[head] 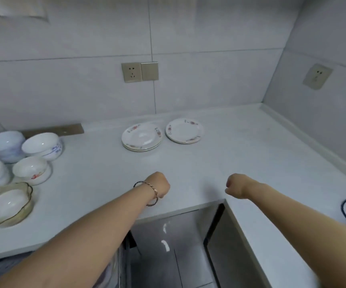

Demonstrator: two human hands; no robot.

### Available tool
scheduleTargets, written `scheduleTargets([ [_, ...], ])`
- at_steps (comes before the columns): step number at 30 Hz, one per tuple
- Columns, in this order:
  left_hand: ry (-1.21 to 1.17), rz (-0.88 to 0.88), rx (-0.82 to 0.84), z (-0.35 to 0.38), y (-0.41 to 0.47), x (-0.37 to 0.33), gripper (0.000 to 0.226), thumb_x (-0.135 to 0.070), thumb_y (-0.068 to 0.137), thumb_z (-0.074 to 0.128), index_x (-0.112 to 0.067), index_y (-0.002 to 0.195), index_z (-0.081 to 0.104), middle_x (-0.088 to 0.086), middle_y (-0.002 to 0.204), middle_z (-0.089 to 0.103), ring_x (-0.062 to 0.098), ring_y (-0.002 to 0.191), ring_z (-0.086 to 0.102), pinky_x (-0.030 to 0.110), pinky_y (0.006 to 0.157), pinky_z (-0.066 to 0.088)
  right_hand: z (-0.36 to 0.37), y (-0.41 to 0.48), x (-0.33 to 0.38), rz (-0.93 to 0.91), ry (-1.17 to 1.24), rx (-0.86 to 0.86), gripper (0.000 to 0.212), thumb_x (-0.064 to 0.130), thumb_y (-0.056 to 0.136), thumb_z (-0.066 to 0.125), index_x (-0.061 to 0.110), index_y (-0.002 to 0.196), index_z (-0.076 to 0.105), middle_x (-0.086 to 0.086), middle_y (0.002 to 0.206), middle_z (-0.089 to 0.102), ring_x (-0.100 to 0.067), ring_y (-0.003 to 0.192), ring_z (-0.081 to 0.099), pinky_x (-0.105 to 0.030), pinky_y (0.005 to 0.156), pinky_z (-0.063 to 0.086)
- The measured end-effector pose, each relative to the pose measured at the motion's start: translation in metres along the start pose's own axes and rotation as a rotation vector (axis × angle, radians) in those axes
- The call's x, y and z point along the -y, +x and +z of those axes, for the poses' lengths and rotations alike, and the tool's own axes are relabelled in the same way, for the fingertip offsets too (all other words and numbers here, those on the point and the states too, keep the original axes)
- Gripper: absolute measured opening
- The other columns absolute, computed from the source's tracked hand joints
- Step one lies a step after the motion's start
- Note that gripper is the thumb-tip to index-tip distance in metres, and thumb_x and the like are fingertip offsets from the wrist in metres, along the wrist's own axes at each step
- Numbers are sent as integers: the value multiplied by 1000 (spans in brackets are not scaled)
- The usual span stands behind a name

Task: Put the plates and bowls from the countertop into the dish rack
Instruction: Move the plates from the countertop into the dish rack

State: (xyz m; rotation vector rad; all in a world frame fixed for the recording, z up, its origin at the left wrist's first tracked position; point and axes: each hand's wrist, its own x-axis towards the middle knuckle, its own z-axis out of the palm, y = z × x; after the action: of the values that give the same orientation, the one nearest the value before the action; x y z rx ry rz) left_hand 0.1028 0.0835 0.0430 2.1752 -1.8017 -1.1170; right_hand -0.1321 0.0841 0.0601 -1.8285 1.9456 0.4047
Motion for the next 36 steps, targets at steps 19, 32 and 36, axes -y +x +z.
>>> scheduleTargets([
  [19,-374,-196,10,-46,276,-67,28,-6,90,44,-16,65,37,12,91,48,21,84,51,31,72,43,-94,267,25,56,247,-3,38,22,95,43,9,130,52,-10,136,52,-26,127,49,-30,102,40],
  [32,-501,-427,-41,-18,427,-66,37,-5,85,55,-2,119,40,21,121,54,33,111,57,35,90,46,-80,457,49,478,1011,-41,36,5,85,47,-5,119,57,-19,100,61,-34,89,60,-40,83,52],
  [36,-605,-419,-109,-9,435,-56,29,5,78,59,7,105,49,17,102,58,21,86,54,32,79,49,-72,455,46,460,1067,-92,30,0,85,52,-8,112,61,-16,91,59,-29,85,55,-50,90,51],
])
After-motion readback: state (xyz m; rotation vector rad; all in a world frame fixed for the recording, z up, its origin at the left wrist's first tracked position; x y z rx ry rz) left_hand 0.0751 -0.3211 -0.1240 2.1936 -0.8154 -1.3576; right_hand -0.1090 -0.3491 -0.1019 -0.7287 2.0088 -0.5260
